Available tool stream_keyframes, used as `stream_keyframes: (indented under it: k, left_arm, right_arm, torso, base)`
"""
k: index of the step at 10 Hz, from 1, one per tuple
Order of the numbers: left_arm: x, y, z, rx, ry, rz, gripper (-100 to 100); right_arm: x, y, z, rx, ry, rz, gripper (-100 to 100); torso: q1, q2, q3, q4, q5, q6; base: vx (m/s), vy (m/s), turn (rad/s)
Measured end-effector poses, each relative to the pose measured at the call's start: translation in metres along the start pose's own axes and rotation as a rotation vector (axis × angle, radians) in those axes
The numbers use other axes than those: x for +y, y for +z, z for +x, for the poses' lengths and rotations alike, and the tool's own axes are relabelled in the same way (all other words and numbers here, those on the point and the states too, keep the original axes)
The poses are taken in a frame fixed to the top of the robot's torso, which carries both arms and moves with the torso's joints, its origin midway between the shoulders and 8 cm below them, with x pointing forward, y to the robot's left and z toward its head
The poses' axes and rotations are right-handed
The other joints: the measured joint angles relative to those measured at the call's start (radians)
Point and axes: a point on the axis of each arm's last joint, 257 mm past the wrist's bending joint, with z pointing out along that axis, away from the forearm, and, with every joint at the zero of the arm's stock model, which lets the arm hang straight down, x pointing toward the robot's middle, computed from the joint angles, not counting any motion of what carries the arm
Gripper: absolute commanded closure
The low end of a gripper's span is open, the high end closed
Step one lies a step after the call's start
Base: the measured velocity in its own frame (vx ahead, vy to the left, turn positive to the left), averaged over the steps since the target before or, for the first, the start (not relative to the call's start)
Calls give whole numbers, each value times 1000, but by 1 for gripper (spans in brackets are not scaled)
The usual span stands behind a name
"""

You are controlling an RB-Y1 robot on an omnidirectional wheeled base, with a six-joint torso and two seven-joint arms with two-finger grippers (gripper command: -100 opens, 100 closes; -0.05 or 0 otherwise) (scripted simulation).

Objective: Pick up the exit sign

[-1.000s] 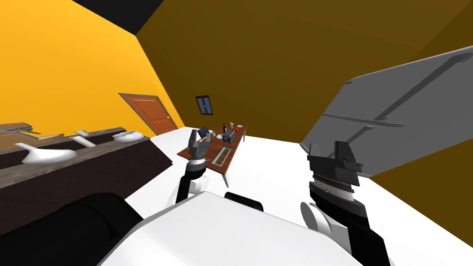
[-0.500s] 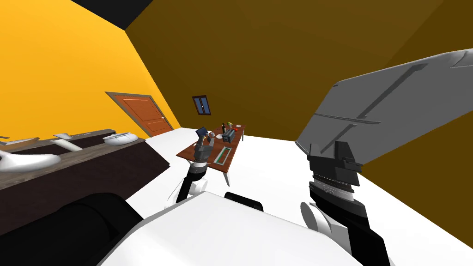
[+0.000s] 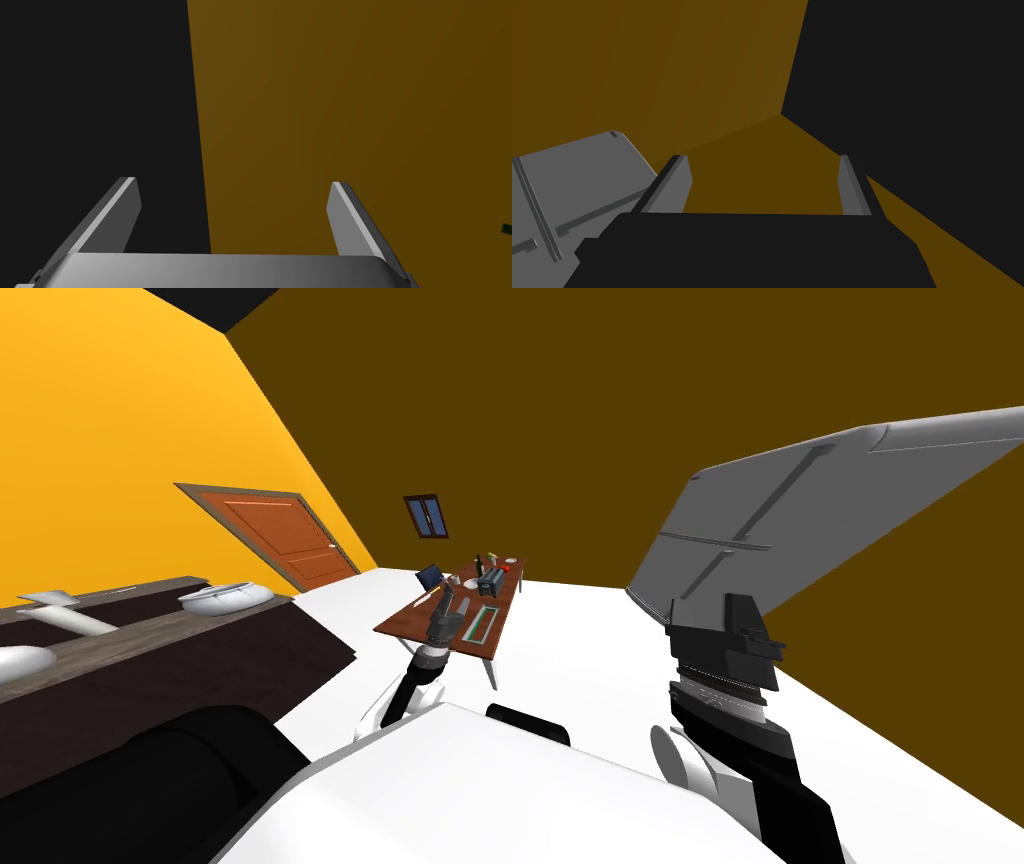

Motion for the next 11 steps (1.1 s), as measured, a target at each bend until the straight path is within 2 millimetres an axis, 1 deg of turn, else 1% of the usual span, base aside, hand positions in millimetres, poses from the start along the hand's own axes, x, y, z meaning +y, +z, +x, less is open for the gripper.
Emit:
stream_keyframes:
  k: [4,6,8,10,11]
  left_arm:
    - [35,-22,1,65,-1,-80,-100]
    - [54,-38,2,96,-2,-131,-100]
    - [70,-57,2,128,-3,-182,-100]
    - [84,-73,4,163,-5,-225,-100]
    - [92,-82,3,164,-5,-244,-100]
  right_arm:
    - [0,0,0,0,0,0,0]
    - [0,0,0,0,0,0,0]
    - [0,0,0,0,0,0,0]
    - [0,0,0,0,0,0,0]
    - [0,0,0,0,0,0,0]
  torso:
    - [-1,-2,-1,0,0,0]
    - [-1,-2,-1,0,0,0]
    - [-1,-2,-1,-1,0,0]
    - [-1,-2,-1,-1,0,0]
    - [-2,-3,-2,-1,0,0]
  base:
    - [-35,40,-134]
    - [-26,34,-132]
    - [-24,37,-167]
    - [-16,22,-34]
    - [-4,11,-217]
